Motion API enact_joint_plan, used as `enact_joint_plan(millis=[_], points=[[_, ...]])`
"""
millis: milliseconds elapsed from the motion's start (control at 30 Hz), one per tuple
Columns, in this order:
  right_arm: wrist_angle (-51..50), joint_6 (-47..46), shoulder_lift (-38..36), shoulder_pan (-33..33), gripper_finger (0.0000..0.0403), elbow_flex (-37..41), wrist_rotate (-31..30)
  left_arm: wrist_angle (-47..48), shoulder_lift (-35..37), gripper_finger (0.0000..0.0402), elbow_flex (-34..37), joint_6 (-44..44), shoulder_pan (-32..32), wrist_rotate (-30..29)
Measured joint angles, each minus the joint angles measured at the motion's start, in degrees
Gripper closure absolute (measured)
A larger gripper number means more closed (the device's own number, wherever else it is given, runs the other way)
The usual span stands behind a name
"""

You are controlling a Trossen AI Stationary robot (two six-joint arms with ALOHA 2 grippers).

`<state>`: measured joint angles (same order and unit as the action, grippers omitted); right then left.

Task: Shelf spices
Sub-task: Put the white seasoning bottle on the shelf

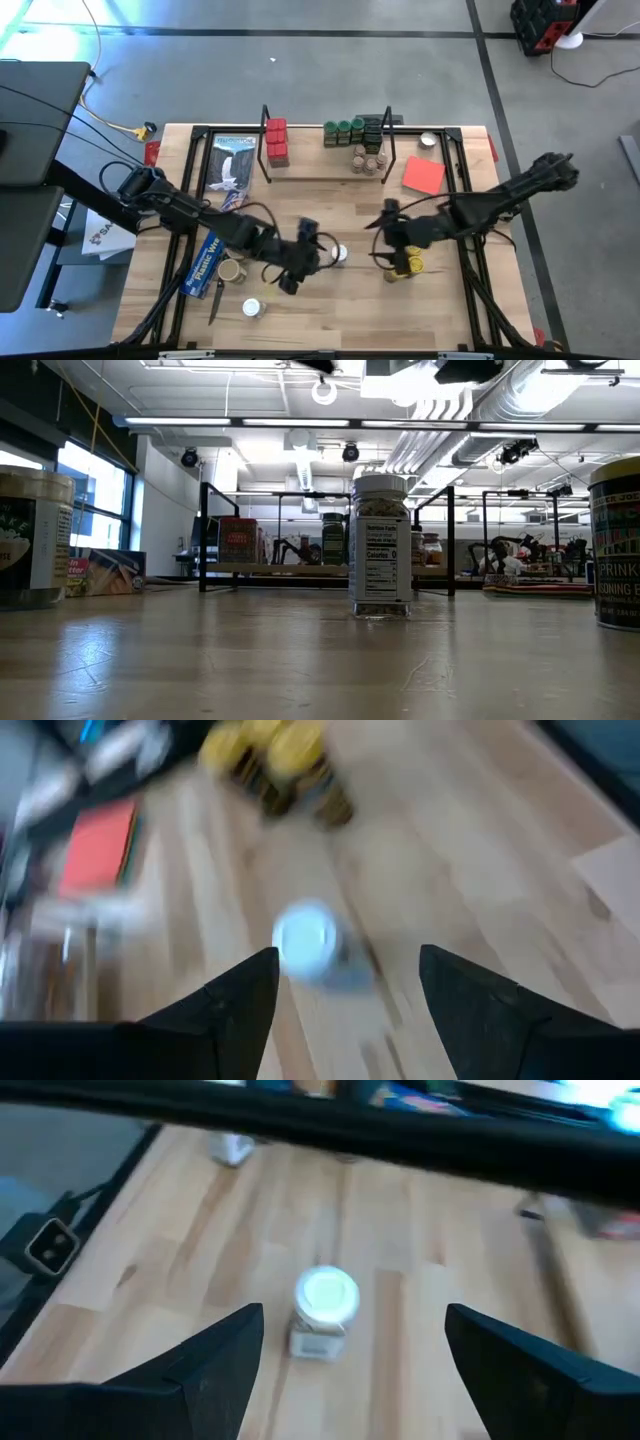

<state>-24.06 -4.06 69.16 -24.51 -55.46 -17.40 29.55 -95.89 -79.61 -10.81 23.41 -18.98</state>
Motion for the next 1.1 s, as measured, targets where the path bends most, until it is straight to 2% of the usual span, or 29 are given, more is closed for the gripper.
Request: enact_joint_plan(millis=[67,133,267,400,567,733,833,1100], points=[[-2.46,-3.38,-2.32,-3.02,0.0096,0.0,-5.01,-3.16,-0.97,0.0165,-0.71,-8.11,-1.77,3.74],[-4.25,-6.37,-3.8,-5.86,0.0096,0.0,-9.06,-4.1,-2.18,0.0165,-2.46,-12.53,-3.6,6.32],[-7.27,-12.38,-4.42,-10.71,0.0096,-0.02,-15.52,1.04,-5.13,0.016,-7.75,-16.05,-7.5,14.03],[-9.67,-18.48,-3.97,-13.56,0.0096,0.0,-20.39,6.37,-9.11,0.0147,-11.14,-21.79,-10.12,18.34],[-10.99,-24.09,-3.91,-14.98,0.0096,0.0,-22.67,10.69,-13.38,0.012,-12.82,-31.81,-11.14,17.54],[-11.07,-24.64,-3.91,-15.31,0.0096,0.0,-23.05,8.67,-15.92,0.0094,-12.87,-39.14,-11.14,15.05],[-11.08,-25.61,-3.91,-15.31,0.0096,0.0,-23.05,7.24,-17.04,0.0086,-12.97,-39.36,-11.64,15.77],[-11.24,-25.94,-3.88,-15.31,0.0096,0.0,-23.02,5.11,-19.25,0.0085,-12.92,-37.58,-14.11,24.04]])
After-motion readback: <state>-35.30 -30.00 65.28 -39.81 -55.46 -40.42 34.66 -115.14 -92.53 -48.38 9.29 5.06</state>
